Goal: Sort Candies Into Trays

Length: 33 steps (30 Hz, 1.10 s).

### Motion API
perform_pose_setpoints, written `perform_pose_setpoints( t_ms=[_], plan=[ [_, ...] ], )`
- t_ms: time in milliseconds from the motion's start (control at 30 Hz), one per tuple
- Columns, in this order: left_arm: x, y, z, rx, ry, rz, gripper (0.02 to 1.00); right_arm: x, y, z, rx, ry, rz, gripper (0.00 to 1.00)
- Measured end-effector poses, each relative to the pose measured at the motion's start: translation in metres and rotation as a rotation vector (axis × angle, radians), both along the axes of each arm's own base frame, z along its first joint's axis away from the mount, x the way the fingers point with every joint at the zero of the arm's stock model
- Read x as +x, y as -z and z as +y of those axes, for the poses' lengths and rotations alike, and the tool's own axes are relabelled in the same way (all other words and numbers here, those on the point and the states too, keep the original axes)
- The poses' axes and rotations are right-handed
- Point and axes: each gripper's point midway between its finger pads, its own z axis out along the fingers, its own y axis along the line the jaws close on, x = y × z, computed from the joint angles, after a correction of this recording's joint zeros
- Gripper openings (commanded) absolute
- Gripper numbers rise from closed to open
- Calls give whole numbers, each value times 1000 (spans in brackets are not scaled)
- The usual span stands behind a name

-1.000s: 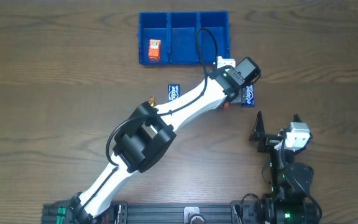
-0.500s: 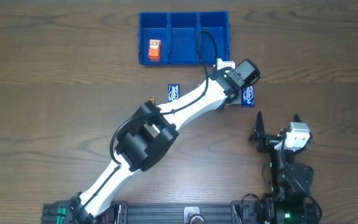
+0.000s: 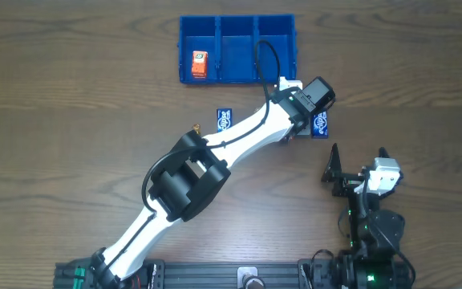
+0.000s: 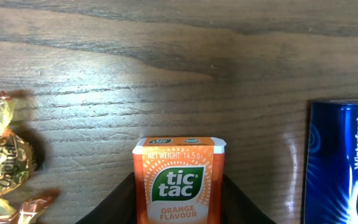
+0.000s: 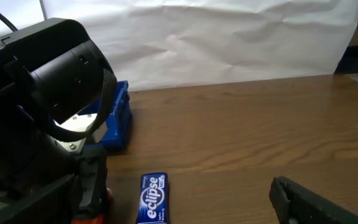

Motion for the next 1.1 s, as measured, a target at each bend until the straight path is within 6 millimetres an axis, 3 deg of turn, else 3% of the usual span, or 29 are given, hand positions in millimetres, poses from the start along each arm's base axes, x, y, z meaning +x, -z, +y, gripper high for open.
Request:
perform_pose_setpoints(
  t_ms=[233, 367, 500, 567, 600, 700, 767, 833, 900, 1100],
  plan=[
    [1, -2, 0, 3, 3, -5, 292, 0, 0, 0, 0, 0, 0, 1000],
    [11, -20, 5, 21, 16, -33, 283, 0, 0, 0, 0, 0, 0, 1000],
    [45, -83, 31, 5, -4, -123, 275, 0, 0, 0, 0, 0, 0, 1000],
    [69, -133, 56, -28, -33, -198, 277, 0, 0, 0, 0, 0, 0, 1000],
    [82, -163, 74, -48, -60, -248, 277, 0, 0, 0, 0, 0, 0, 1000],
    [107, -225, 127, -72, -131, -348, 281, 0, 0, 0, 0, 0, 0, 1000],
    [118, -248, 160, -70, -174, -388, 275, 0, 0, 0, 0, 0, 0, 1000],
    [127, -255, 183, -58, -200, -399, 270, 0, 0, 0, 0, 0, 0, 1000],
    [134, -246, 199, -43, -207, -376, 266, 0, 0, 0, 0, 0, 0, 1000],
    [143, -182, 223, 19, -186, -237, 272, 0, 0, 0, 0, 0, 0, 1000]
  ],
)
